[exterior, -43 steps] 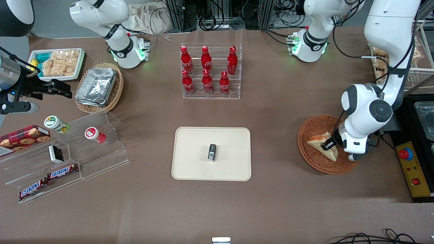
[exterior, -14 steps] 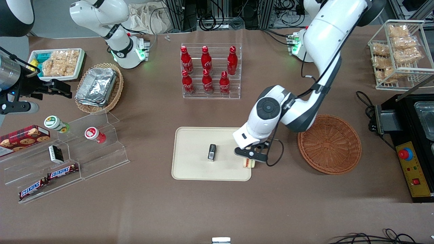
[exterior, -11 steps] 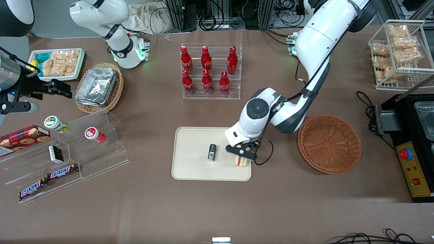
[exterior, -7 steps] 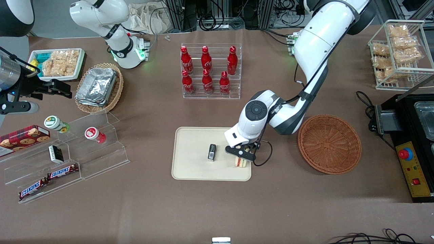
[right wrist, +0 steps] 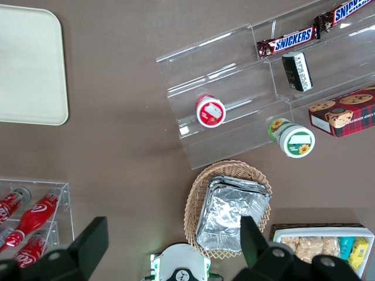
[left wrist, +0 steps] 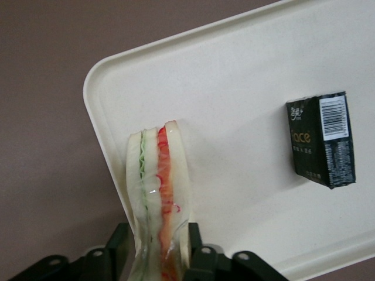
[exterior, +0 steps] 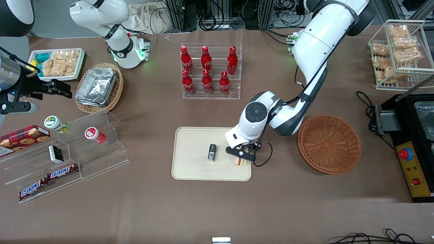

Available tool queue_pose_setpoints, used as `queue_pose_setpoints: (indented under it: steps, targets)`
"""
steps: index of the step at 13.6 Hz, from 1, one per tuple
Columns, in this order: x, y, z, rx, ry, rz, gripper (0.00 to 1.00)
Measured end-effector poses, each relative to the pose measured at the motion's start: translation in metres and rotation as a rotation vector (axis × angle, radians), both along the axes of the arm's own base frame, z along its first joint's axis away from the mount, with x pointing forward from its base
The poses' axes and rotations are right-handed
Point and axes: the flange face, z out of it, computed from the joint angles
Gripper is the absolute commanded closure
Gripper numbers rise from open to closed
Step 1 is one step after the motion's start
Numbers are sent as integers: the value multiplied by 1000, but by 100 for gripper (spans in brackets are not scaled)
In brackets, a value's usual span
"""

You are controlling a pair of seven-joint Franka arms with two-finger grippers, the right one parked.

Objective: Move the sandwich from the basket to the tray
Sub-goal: 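Lower the sandwich onto the tray beside the black box and release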

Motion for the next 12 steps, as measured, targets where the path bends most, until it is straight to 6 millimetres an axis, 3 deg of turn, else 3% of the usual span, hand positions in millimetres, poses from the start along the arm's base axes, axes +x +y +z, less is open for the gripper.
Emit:
queue_pose_setpoints:
  steps: [5, 7, 10, 12]
  targets:
    - [2, 2, 1, 0, -1, 5, 1]
    - [11, 10, 12, 9, 1, 26, 1]
    - [31, 44, 72, 24, 26, 115, 1]
    - [42, 83, 117, 46, 49, 185, 1]
